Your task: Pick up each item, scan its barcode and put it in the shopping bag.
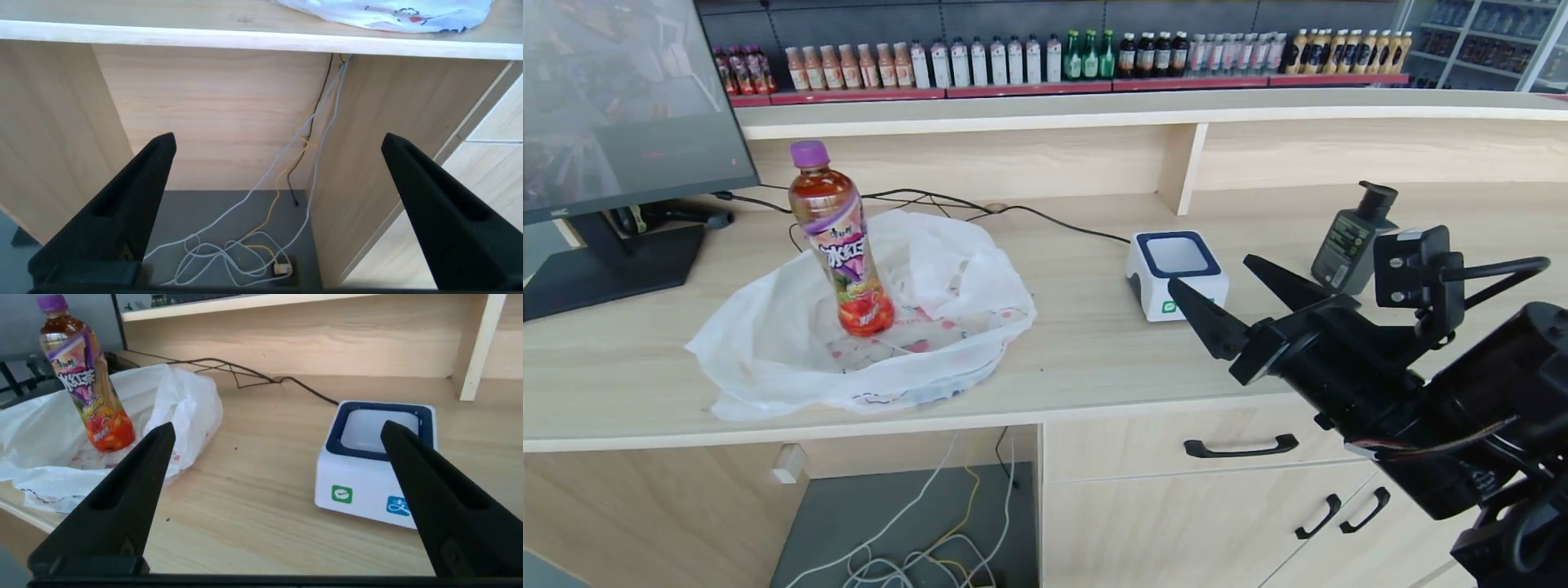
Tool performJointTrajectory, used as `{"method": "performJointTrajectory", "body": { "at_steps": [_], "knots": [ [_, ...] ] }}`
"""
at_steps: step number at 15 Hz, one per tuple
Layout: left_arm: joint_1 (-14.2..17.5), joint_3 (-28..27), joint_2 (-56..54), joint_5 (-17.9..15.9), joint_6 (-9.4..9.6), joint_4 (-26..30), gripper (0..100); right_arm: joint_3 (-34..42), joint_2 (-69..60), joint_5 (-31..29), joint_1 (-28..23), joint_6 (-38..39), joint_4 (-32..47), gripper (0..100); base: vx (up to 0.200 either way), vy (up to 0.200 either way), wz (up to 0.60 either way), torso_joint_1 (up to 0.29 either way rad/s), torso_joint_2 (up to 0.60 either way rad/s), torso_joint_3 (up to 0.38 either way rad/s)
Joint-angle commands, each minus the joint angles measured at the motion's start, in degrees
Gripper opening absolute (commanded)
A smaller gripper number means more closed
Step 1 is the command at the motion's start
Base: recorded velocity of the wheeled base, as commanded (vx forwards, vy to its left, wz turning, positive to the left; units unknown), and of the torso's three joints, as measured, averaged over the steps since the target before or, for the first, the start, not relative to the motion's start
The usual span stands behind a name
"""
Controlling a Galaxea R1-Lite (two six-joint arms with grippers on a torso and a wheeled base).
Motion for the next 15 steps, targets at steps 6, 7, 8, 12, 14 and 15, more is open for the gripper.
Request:
{"method": "performJointTrajectory", "body": {
  "at_steps": [6, 7, 8, 12, 14, 15],
  "knots": [
    [0.02, 0.0, 0.01, 0.01, -0.01, 0.0, 100, 0.02, 0.3, 0.01, 0.01, -0.05, -0.08, 100, 0.0, -0.2, 0.0, 0.002, 0.0, 0.004],
    [0.02, 0.0, 0.01, 0.01, -0.01, 0.0, 100, 0.02, 0.21, 0.01, 0.01, -0.05, -0.08, 100, 0.0, -0.2, 0.0, 0.007, 0.0, -0.002],
    [0.02, 0.0, 0.01, 0.01, -0.01, 0.0, 100, 0.28, 0.21, 0.01, 0.01, -0.05, -0.08, 100, 0.0, -0.2, 0.0, -0.002, 0.01, 0.002],
    [0.02, 0.0, 0.01, 0.01, -0.01, 0.0, 100, 0.37, 0.3, 0.01, 0.01, -0.05, -0.08, 100, 0.0, -0.2, 0.0, 0.006, 0.01, 0.002],
    [0.02, 0.0, 0.01, 0.01, -0.01, 0.0, 100, 0.63, 0.3, 0.01, 0.01, -0.05, -0.08, 100, 0.0, -0.2, 0.0, 0.002, 0.0, 0.005],
    [0.02, 0.0, 0.01, 0.01, -0.09, 0.0, 100, 0.63, 0.3, 0.01, 0.01, -0.05, -0.08, 100, 0.0, -0.2, 0.0, 0.002, 0.0, 0.007]
  ]
}}
